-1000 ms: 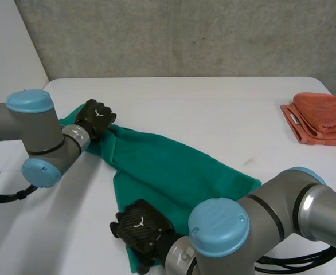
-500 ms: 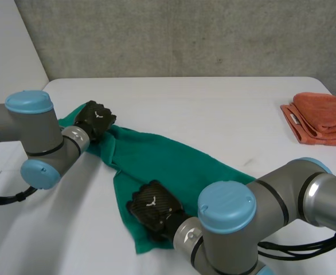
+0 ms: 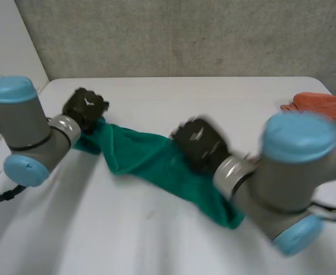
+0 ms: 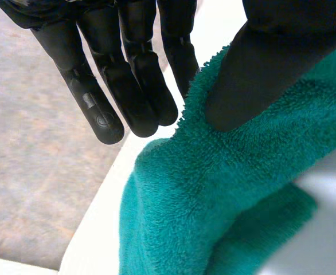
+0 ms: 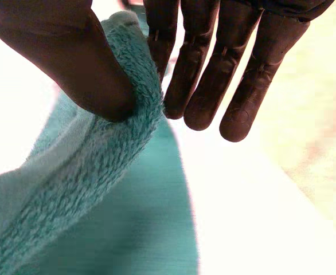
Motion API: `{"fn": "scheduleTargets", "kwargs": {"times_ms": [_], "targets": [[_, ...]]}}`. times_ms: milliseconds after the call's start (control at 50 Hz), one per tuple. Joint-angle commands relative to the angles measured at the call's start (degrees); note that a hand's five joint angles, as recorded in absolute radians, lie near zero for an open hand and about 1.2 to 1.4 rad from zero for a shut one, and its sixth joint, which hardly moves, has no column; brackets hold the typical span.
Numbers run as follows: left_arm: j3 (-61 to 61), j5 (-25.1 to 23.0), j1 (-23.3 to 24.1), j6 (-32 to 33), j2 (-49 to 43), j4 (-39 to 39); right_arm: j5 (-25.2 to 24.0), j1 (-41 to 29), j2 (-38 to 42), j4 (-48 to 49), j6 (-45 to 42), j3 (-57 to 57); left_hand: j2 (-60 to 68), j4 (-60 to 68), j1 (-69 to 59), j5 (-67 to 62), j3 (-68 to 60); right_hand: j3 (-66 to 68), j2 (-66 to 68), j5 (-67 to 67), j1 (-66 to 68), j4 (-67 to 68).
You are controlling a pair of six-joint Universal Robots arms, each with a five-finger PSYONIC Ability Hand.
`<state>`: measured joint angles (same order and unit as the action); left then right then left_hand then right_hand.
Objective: Fold the laundry.
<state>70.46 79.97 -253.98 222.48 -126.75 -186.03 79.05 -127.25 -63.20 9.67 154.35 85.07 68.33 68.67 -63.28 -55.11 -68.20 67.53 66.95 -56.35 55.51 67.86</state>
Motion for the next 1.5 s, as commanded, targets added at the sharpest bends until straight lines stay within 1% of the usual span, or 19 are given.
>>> {"fn": "scheduleTargets", "kwargs": {"times_ms": [20, 40, 120, 200, 320, 400, 480, 580, 720, 800, 860, 960, 1100, 1240, 1340, 1360, 1380, 1400, 1500], "targets": [[3.89, 4.49, 0.68, -17.58, 13.62, 1.1, 1.37, 11.23, -11.59, -8.69, -2.82, -5.61, 11.67, 11.33, -16.72, -14.89, -11.8, 12.47, 13.05, -13.65, 24.49, 12.14], [5.38, 4.75, 0.77, -21.61, 17.2, 1.71, 1.89, 12.8, -12.46, -11.58, -4.13, -7.45, 11.67, 11.33, -16.72, -14.89, -11.8, 12.47, 13.05, -13.65, 24.49, 12.14], [10.47, 4.84, 0.86, -28.75, 25.91, 3.03, 3.39, 15.8, -12.91, -18.87, -8.7, -11.23, 11.67, 11.33, -16.72, -14.89, -11.8, 12.47, 13.05, -13.65, 24.49, 12.14], [15.39, 4.76, 1.03, -31.4, 31.2, 5.75, 4.27, 16.77, -12.91, -24.33, -13.27, -13.0, 11.67, 11.33, -16.72, -14.89, -11.8, 12.47, 13.05, -13.65, 24.49, 12.14], [18.31, 5.19, 2.44, -31.23, 29.99, 6.9, 4.1, 16.25, -10.64, -26.02, -15.4, -14.14, 11.67, 11.33, -16.72, -14.89, -11.8, 12.47, 13.05, -13.65, 24.49, 12.14], [14.37, 5.11, 2.44, -30.53, 23.14, 5.15, 4.1, 15.9, -5.1, -24.71, -15.4, -18.35, 11.67, 11.33, -16.72, -14.89, -11.8, 12.47, 13.05, -13.65, 24.49, 12.14], [3.48, 6.77, 2.61, -27.81, 14.18, 1.81, 6.11, 15.19, 1.4, -19.18, -15.22, -27.48, 11.67, 11.33, -16.72, -14.89, -11.8, 12.47, 13.05, -13.65, 24.49, 12.14], [-14.69, 9.41, 5.15, -20.09, 5.66, -2.57, 9.54, 14.66, 8.25, -2.95, -15.57, -41.36, 11.67, 11.33, -16.72, -14.89, -11.8, 12.47, 13.05, -13.65, 24.49, 12.14], [-20.98, 12.39, 7.88, -18.31, 4.58, -12.77, 9.72, 14.66, 10.12, 13.96, -15.13, -46.66, 11.67, 11.33, -16.72, -14.89, -11.8, 12.47, 13.05, -13.65, 24.49, 12.14], [-12.93, 15.91, 10.52, -18.14, 10.36, -16.03, 8.67, 14.66, 9.07, 13.98, -14.43, -42.91, 11.67, 11.33, -16.72, -14.89, -11.8, 12.47, 13.05, -13.65, 24.49, 12.14], [-5.97, 16.18, 10.96, -17.87, 13.63, -16.39, 7.53, 14.93, 7.05, 11.17, -13.73, -37.54, 11.67, 11.33, -16.72, -14.89, -11.8, 12.47, 13.05, -13.65, 24.49, 12.14], [9.92, 16.88, 11.4, -17.87, 18.9, -15.95, 4.89, 15.45, -1.2, 2.48, -13.11, -22.19, 11.67, 11.33, -16.72, -14.89, -11.8, 12.47, 13.05, -13.65, 24.49, 12.14], [26.82, 16.8, 13.16, -18.05, 19.35, -15.6, 2.69, 19.23, -5.53, -5.1, -13.73, -4.5, 3.97, 3.63, -9.01, -7.18, -4.1, 12.47, 13.05, -13.65, 24.49, 12.14], [34.92, 16.8, 17.03, -18.31, 19.44, -12.97, -3.28, 21.61, -6.23, -7.21, -19.16, 10.89, -24.11, -24.45, 19.07, 20.9, 23.98, 12.47, 13.05, -13.65, 24.49, 12.14], [35.36, 16.71, 17.38, -18.66, 21.89, -4.1, -4.52, 23.54, -6.32, -6.95, -24.36, 14.77, -38.08, -38.41, 33.03, 34.86, 37.94, 12.47, 13.05, -13.65, 24.49, 12.14], [35.19, 16.71, 17.29, -18.66, 22.51, -2.69, -4.52, 23.71, -6.32, -6.77, -24.36, 14.86, -40.26, -40.6, 35.22, 37.04, 40.13, 10.37, 10.94, -11.55, 22.39, 10.03], [35.1, 16.53, 17.12, -18.66, 23.21, -1.55, -4.6, 23.72, -6.41, -6.6, -24.19, 14.95, -42.45, -42.79, 37.4, 39.23, 42.31, 0.35, 0.93, -1.53, 12.38, 0.02], [34.66, 16.36, 16.77, -18.66, 24.43, 0.73, -4.52, 24.06, -6.67, -6.25, -23.92, 15.3, -46.47, -46.8, 41.42, 43.25, 46.33, -16.73, -16.16, 15.55, -4.71, -17.07], [33.34, 15.92, 12.65, -18.58, 28.57, 1.54, -4.69, 25.3, -10.27, -4.84, -19.19, 15.74, -49.7, -50.04, 44.66, 46.48, 49.57, -40.78, -40.2, 39.6, -28.75, -41.11]]}}
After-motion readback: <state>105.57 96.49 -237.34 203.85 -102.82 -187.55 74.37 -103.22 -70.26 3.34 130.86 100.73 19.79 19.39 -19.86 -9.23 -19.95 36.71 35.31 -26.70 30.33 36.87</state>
